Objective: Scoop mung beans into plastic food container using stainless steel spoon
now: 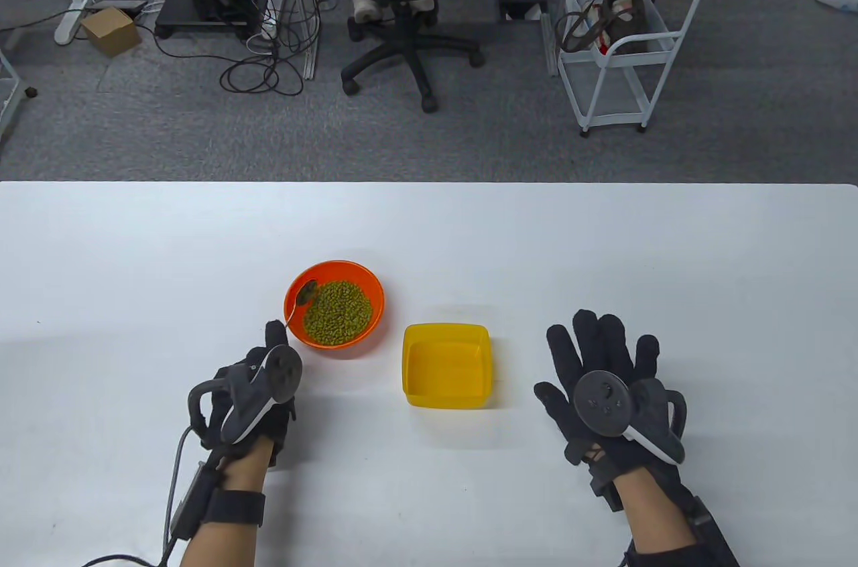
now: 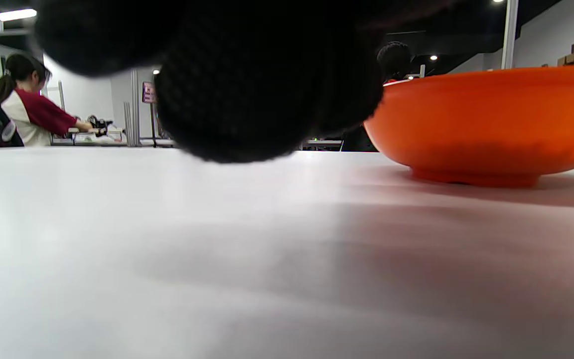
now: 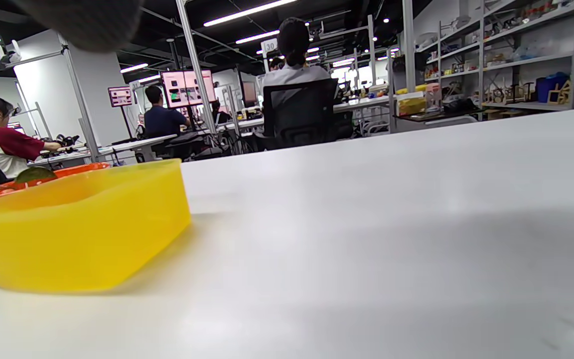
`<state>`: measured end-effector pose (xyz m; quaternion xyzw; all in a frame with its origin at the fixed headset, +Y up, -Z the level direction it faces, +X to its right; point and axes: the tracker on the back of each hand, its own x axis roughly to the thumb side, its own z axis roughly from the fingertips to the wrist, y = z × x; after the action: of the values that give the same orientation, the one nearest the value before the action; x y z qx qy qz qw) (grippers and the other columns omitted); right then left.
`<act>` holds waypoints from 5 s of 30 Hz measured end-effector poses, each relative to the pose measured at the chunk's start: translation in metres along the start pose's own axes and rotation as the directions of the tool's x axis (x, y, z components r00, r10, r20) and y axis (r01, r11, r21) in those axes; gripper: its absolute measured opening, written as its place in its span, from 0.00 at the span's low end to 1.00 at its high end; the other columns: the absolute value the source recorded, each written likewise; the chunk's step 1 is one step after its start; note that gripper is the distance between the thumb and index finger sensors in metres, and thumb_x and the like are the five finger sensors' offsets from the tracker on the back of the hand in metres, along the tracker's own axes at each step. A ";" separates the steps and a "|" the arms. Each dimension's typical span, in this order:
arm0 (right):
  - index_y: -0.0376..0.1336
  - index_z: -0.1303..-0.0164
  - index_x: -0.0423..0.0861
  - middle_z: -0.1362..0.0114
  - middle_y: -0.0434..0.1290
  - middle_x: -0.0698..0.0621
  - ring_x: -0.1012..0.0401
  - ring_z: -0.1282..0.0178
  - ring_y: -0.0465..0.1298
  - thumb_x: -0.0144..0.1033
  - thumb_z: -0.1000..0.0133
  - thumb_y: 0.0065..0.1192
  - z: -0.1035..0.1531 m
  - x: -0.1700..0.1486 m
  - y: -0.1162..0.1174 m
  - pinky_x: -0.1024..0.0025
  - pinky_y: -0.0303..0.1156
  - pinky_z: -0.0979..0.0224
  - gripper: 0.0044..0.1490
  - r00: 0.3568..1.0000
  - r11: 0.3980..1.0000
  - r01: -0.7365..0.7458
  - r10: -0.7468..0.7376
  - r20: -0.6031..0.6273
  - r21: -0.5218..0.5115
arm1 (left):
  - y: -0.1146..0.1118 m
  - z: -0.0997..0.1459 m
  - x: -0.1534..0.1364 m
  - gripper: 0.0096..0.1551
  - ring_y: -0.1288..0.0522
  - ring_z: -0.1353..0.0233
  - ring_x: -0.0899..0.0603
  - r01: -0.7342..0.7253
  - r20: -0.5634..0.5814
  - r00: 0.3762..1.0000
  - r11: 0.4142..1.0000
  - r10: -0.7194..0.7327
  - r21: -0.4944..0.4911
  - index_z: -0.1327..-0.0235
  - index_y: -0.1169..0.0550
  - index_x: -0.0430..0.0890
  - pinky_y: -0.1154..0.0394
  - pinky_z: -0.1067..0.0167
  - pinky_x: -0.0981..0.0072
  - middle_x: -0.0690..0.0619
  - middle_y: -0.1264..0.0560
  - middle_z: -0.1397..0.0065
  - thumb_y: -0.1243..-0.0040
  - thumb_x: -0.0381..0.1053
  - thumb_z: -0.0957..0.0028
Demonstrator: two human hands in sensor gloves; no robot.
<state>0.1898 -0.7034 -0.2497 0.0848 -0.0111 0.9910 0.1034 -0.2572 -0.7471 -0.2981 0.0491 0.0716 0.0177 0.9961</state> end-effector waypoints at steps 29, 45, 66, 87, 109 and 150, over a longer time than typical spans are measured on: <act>0.30 0.20 0.64 0.18 0.19 0.58 0.50 0.17 0.21 0.65 0.42 0.50 -0.001 -0.001 0.003 0.37 0.12 0.30 0.50 1.000 0.999 0.024 -0.024 -0.005 0.028 | -0.014 -0.002 -0.033 0.28 0.12 0.56 0.47 -0.936 -0.376 0.351 0.336 0.858 -0.106 0.35 0.30 0.45 0.18 0.56 0.55 0.49 0.17 0.45 0.47 0.52 0.49; 0.31 0.20 0.64 0.18 0.19 0.58 0.50 0.17 0.21 0.65 0.42 0.51 -0.001 0.003 0.004 0.37 0.12 0.30 0.50 1.000 0.999 -0.002 0.002 -0.002 0.044 | -0.032 0.002 -0.057 0.27 0.13 0.58 0.50 -1.000 -0.464 0.022 0.025 0.885 0.000 0.36 0.29 0.45 0.18 0.58 0.58 0.51 0.17 0.46 0.45 0.50 0.48; 0.31 0.20 0.63 0.18 0.19 0.58 0.50 0.17 0.21 0.65 0.42 0.50 -0.001 0.002 0.004 0.37 0.12 0.30 0.50 1.000 0.999 0.006 -0.006 -0.003 0.054 | -0.003 0.008 0.010 0.23 0.14 0.59 0.51 -0.948 -0.296 0.192 0.098 0.936 -0.304 0.39 0.26 0.50 0.19 0.56 0.59 0.55 0.18 0.48 0.42 0.52 0.48; 0.31 0.20 0.63 0.18 0.19 0.58 0.51 0.17 0.21 0.65 0.42 0.51 -0.002 0.001 0.005 0.37 0.12 0.30 0.50 1.000 0.998 0.020 -0.020 -0.002 0.065 | -0.004 0.035 0.090 0.24 0.16 0.55 0.50 -0.695 -0.036 0.559 0.444 0.829 -0.565 0.38 0.28 0.52 0.21 0.51 0.57 0.54 0.20 0.45 0.46 0.52 0.47; 0.32 0.19 0.64 0.18 0.19 0.58 0.51 0.17 0.21 0.65 0.42 0.51 -0.002 0.001 0.006 0.37 0.12 0.30 0.50 1.000 0.998 0.015 -0.016 0.003 0.066 | 0.019 0.061 0.118 0.25 0.18 0.56 0.51 -0.298 0.616 0.714 0.940 0.335 -0.166 0.37 0.29 0.57 0.22 0.48 0.57 0.58 0.21 0.44 0.47 0.51 0.49; 0.32 0.19 0.63 0.18 0.19 0.57 0.51 0.17 0.21 0.65 0.42 0.50 -0.001 0.004 0.008 0.37 0.12 0.30 0.50 1.000 0.998 0.007 -0.008 0.013 0.061 | 0.016 0.008 0.008 0.28 0.10 0.54 0.49 -0.140 0.124 0.985 0.979 0.122 0.149 0.35 0.28 0.49 0.17 0.53 0.54 0.48 0.17 0.39 0.46 0.48 0.51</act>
<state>0.1845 -0.7101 -0.2497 0.0944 0.0189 0.9898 0.1046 -0.2487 -0.7313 -0.2901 0.1328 0.0124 0.0748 0.9882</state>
